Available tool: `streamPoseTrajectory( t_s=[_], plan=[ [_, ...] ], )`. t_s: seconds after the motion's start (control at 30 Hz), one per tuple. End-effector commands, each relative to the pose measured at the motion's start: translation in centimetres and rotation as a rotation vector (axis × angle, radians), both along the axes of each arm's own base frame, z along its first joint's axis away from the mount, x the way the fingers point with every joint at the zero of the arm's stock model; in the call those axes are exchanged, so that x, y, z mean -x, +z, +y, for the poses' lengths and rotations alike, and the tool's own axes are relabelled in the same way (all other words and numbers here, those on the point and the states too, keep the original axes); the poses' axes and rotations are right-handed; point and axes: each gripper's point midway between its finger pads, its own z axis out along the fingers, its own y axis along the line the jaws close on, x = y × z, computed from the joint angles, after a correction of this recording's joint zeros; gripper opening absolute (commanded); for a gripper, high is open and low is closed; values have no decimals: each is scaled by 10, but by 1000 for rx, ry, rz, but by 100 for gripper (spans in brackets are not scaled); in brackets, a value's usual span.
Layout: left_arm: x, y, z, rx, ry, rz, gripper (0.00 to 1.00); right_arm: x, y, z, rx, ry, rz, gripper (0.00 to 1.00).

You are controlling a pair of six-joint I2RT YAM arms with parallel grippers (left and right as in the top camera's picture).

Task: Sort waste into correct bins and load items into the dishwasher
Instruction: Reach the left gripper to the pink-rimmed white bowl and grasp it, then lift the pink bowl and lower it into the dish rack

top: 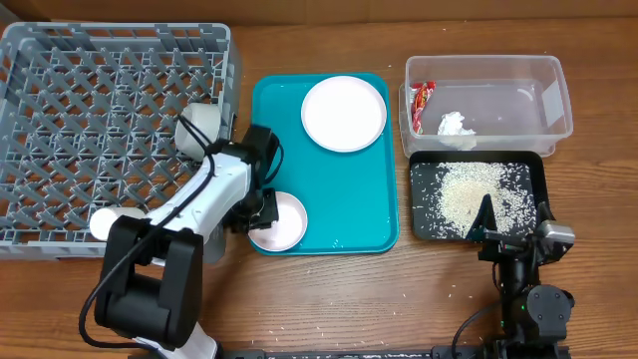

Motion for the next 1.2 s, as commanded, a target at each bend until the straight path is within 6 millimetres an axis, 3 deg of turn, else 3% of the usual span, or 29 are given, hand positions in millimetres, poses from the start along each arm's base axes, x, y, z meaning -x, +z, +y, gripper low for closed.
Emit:
streamPoseTrajectory(
  t_s=[0.0,0.13,0.27,0.3,0.4,0.47,0.53,0.57,0.77,0.97,1.17],
  plan=[
    [9,-7,-6,52,-14,33,4,0,-2,-1,3,-2,-1,100],
    [-9,23,-19,106,-23,-1,4,0,-2,-1,3,-2,-1,100],
    [-38,78,-15,65,-53,-109,4,0,-2,-1,3,-2,-1,100],
    [-46,99,-6,11,-56,-149,4,0,-2,-1,3,-2,-1,100],
    [-54,171,47,-284,11,-287,4,0,-2,-1,3,-2,-1,100],
    [-47,208,80,-478,74,-352,4,0,-2,-1,3,-2,-1,100],
    [-25,244,116,-694,163,-399,4,0,-2,-1,3,-2,-1,100],
    [-20,251,124,-749,174,-414,4,0,-2,-1,3,-2,-1,100],
    [-14,258,161,-987,244,-470,4,0,-2,-1,3,-2,-1,100],
    [-15,193,185,-1064,237,-343,4,0,-2,-1,3,-2,-1,100],
    [-34,165,183,-1079,217,-319,4,0,-2,-1,3,-2,-1,100]
  ],
)
